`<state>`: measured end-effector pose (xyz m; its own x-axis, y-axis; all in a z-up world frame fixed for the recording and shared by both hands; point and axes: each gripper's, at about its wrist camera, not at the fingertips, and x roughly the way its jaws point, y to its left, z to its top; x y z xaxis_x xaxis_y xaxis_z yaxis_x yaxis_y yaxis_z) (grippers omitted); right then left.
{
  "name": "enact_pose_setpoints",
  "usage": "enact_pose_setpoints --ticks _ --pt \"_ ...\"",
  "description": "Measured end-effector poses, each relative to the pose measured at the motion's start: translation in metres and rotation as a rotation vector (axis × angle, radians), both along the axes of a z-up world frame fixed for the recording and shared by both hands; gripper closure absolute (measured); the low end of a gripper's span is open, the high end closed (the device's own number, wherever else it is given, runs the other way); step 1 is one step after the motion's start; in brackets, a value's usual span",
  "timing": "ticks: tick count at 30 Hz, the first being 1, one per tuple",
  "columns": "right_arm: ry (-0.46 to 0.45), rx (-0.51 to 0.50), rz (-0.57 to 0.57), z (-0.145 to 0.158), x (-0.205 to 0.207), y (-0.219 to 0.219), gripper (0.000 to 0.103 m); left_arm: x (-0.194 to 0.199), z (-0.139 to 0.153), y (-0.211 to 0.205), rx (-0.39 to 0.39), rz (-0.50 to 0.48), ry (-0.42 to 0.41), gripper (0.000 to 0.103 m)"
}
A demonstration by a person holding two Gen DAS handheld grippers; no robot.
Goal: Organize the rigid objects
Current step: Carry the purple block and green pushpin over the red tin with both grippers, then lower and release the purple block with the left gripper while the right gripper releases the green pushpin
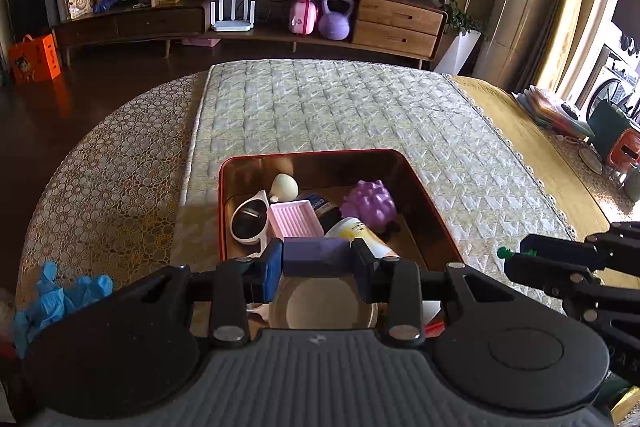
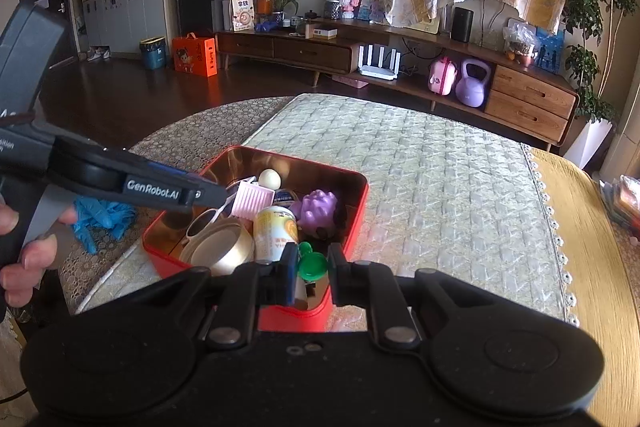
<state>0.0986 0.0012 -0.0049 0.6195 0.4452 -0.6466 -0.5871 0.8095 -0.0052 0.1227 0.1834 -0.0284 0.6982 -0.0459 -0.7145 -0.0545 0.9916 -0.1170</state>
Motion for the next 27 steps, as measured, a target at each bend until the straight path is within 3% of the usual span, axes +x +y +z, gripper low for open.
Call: enact_pose_setpoints --ticks 14,27 --pt "0.056 0.020 0.027 -0.027 0.070 0.047 0.088 0.025 -0.033 0.009 0.068 -0.040 -0.010 0.067" --pt "0.159 0.055 0.041 -0.056 0.110 0.078 0.088 0.050 -0.053 0.015 0.055 -0.014 0.022 0.067"
